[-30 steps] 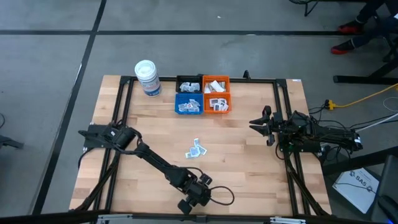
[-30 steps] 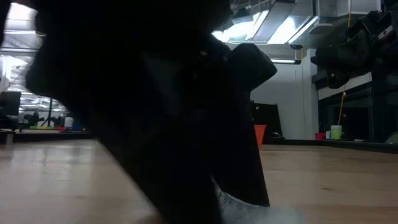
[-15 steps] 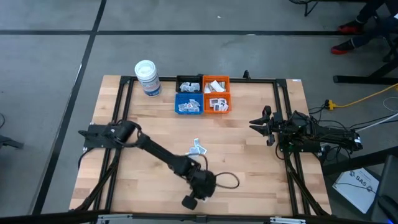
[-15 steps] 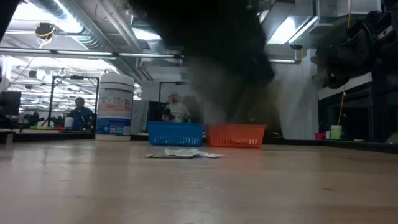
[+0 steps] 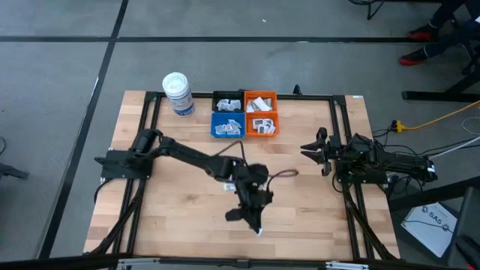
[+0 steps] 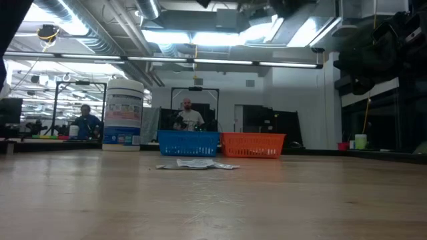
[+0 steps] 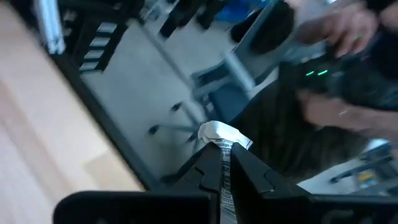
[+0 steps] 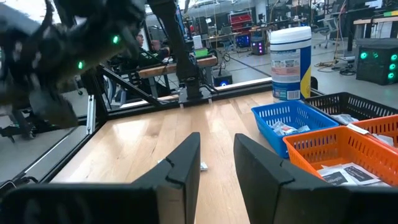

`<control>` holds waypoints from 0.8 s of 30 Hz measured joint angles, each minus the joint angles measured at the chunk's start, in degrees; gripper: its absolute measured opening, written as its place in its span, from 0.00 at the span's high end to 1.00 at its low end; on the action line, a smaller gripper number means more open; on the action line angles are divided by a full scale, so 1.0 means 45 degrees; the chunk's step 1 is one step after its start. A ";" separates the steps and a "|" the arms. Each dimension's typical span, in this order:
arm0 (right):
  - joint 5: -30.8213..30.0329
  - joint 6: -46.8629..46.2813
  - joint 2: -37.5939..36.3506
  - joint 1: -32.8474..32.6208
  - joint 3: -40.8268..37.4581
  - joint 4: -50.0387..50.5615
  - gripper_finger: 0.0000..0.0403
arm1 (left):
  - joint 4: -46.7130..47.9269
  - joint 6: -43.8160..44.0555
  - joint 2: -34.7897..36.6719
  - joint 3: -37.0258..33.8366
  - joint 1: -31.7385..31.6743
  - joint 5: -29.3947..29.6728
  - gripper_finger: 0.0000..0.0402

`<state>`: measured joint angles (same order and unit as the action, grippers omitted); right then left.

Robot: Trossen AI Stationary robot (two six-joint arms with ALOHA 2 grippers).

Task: Pick & Place First Aid Supplies
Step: Put the towelette pack into the bottom orange bin

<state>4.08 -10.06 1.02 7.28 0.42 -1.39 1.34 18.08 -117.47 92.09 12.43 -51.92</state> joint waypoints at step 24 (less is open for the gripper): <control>0.0005 -0.0001 0.0000 -0.0003 0.0002 -0.0002 0.75 | -0.0026 0.1206 0.0140 0.0024 -0.1667 0.1625 0.97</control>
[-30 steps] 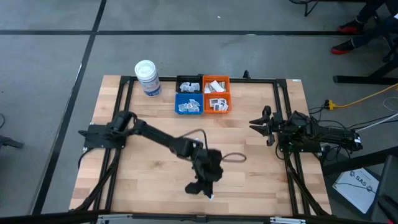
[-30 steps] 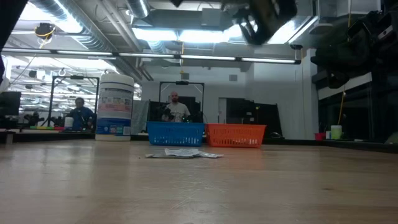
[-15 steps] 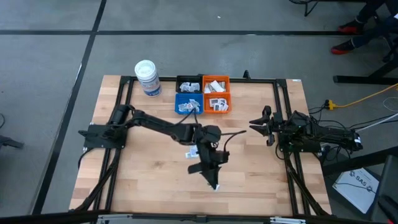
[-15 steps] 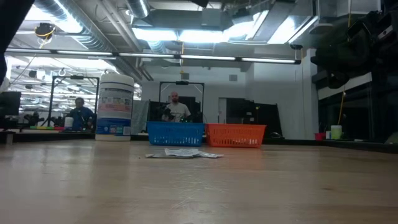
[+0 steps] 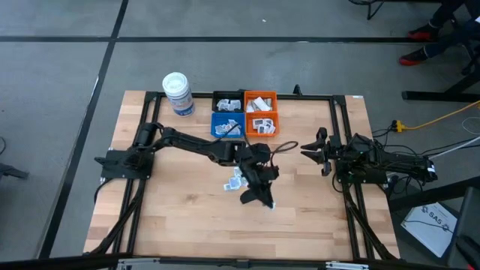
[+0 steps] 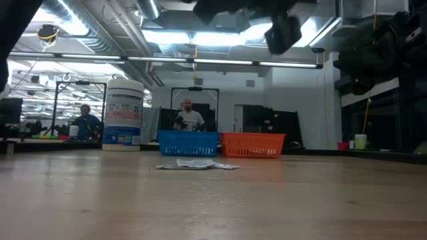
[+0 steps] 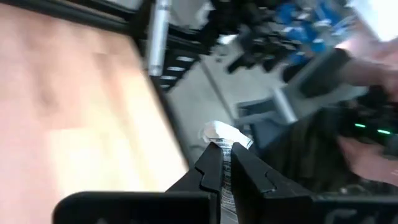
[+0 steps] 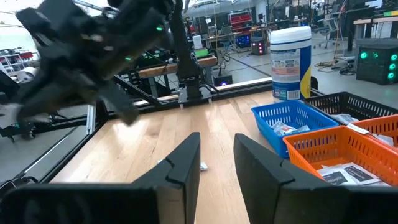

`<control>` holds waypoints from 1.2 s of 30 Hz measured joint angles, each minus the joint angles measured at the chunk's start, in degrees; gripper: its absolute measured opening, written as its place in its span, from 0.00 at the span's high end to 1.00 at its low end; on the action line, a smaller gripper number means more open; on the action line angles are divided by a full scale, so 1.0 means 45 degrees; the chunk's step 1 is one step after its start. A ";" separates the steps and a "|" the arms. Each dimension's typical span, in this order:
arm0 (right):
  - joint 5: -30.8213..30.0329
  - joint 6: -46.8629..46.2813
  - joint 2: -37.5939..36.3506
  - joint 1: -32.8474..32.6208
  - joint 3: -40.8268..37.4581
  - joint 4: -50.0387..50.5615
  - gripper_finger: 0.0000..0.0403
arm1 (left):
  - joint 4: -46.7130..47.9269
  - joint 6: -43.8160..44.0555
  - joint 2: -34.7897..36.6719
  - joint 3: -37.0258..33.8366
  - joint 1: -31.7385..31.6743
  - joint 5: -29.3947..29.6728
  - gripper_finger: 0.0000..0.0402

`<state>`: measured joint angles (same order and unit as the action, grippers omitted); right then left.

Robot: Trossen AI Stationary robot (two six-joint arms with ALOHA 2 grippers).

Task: Pick & Place First Aid Supplies
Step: Put the towelette pack into the bottom orange bin

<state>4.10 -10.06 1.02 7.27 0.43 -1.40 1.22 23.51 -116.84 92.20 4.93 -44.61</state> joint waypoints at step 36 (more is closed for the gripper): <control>0.0000 0.0005 -0.0005 0.0000 0.0000 0.0002 0.75 | 0.6197 -0.7749 -0.0983 0.2055 -0.5584 0.9786 0.96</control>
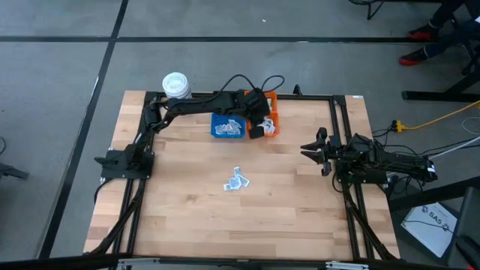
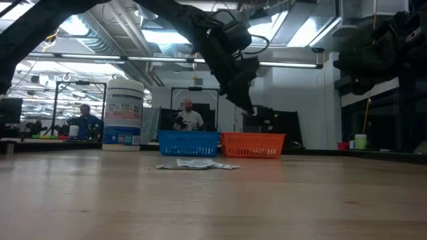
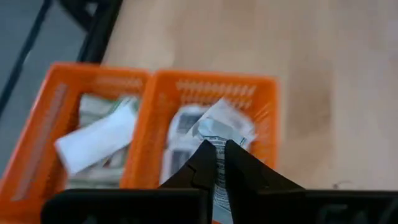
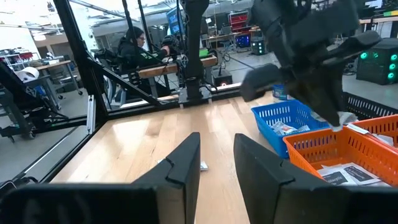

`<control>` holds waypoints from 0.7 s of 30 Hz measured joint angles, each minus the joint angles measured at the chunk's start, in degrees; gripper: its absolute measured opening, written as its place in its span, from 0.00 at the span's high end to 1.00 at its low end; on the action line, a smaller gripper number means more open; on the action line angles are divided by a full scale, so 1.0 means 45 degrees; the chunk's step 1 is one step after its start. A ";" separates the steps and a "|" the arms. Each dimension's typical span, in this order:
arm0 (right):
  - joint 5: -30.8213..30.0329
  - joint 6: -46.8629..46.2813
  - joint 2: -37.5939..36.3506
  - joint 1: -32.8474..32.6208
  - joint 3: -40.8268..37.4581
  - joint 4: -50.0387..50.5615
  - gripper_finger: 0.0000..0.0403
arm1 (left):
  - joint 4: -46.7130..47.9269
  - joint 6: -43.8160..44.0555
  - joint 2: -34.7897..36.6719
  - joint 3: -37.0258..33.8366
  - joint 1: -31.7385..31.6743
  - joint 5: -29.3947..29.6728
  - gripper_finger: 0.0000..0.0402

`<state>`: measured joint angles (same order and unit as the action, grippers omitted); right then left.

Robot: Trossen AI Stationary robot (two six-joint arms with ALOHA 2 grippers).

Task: Pick & Place First Aid Supplies
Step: Put the towelette pack into the bottom orange bin, then put the alcohol pad into the black bin

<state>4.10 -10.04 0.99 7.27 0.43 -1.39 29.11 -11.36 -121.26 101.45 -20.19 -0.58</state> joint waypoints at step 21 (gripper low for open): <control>-0.0003 -0.0002 0.0002 0.0004 -0.0002 0.0000 0.75 | 0.0208 -0.1306 -0.0054 -0.0005 -0.0125 0.0903 0.54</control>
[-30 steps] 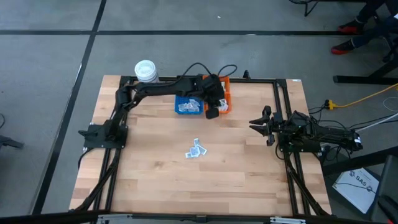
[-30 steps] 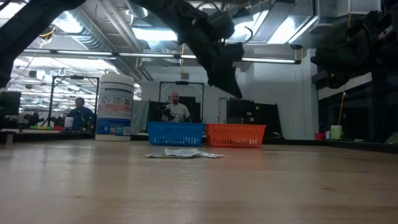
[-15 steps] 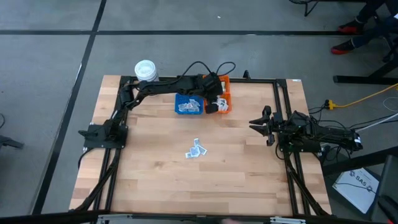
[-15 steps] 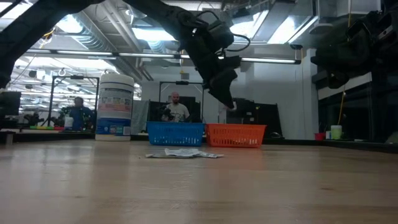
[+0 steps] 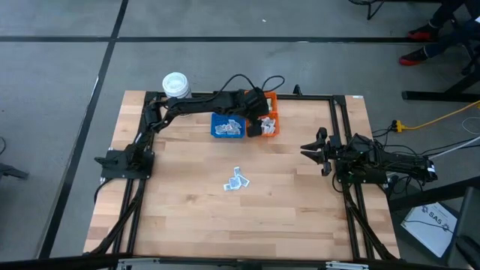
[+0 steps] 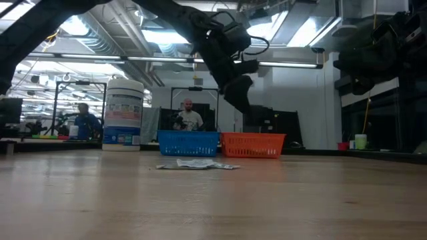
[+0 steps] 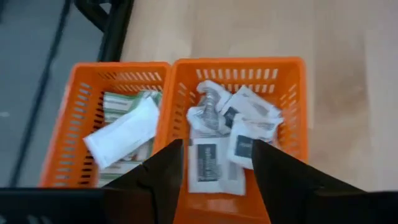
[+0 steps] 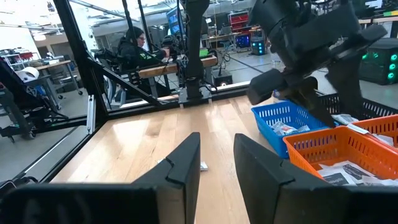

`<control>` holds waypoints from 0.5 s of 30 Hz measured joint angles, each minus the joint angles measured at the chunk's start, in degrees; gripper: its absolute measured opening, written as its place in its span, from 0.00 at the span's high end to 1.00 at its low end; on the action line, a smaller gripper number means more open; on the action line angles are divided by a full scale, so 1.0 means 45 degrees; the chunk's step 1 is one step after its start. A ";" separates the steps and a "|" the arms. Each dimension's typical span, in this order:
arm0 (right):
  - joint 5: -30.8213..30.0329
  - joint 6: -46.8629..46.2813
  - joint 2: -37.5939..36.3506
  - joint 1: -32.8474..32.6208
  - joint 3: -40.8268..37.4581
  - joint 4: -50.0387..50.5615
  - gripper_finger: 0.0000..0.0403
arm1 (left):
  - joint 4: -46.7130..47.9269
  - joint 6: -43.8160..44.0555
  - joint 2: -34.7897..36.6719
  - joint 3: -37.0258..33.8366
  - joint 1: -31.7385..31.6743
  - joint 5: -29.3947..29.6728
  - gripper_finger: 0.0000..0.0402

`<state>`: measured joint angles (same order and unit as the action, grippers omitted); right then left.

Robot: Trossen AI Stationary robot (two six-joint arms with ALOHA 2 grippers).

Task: Pick & Place First Aid Supplies
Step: Put the alcohol pad into the black bin

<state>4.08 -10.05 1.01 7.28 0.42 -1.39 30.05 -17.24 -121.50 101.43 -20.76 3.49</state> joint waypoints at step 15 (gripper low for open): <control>0.0001 0.0000 -0.0001 -0.0003 0.0001 0.0000 0.75 | -0.0151 -0.0339 0.0537 -0.0005 -0.0091 0.2142 0.66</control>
<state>4.09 -10.05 1.00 7.27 0.42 -1.39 29.36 -18.77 -119.09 101.41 -21.17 13.13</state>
